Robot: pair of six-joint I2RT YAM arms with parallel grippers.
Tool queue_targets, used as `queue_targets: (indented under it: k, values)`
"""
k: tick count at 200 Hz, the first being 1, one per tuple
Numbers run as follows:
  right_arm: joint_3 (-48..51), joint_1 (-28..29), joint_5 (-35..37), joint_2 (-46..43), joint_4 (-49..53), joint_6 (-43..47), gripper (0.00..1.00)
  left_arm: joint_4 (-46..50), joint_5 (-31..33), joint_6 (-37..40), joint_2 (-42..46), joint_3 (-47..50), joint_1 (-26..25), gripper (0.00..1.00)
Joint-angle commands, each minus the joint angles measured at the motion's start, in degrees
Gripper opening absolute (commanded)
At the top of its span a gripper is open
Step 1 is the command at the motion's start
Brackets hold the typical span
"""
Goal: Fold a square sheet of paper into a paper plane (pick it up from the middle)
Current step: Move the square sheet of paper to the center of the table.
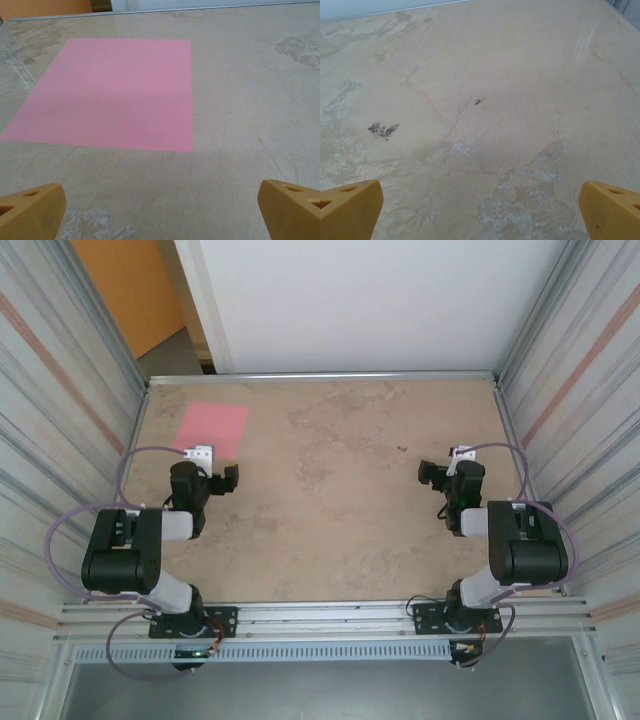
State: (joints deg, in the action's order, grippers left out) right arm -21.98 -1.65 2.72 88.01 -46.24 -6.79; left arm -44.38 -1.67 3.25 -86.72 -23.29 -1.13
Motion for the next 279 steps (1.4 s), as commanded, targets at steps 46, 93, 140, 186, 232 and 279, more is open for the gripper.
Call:
queue_targets:
  k: [46, 93, 140, 186, 232, 279]
  values:
    - [-1.4, -0.6, -0.7, 0.2, 0.4, 1.3, 0.99, -0.8, 0.3, 0.9, 0.1, -0.4, -0.1, 0.99]
    - [-1.4, -0.6, -0.6, 0.3, 0.5, 1.3, 0.99, -0.6, 0.3, 0.9, -0.1, -0.5, -0.1, 0.99]
    - [-1.4, -0.6, -0.6, 0.4, 0.5, 1.3, 0.99, -0.6, 0.3, 0.9, 0.0, -0.5, -0.1, 0.99]
    - [-1.4, -0.6, -0.6, 0.3, 0.5, 1.3, 0.99, -0.8, 0.3, 0.9, 0.0, -0.3, -0.2, 0.99]
    - [-2.2, 0.5, 0.7, -2.5, 3.6, 2.0, 0.99, 2.5, 3.8, -0.2, 4.3, -0.6, -0.4, 0.99]
    - [-14.2, 4.3, 8.0, -12.2, 32.1, -4.7, 0.99, 32.2, 4.8, -10.1, 15.4, -10.6, -0.6, 0.99]
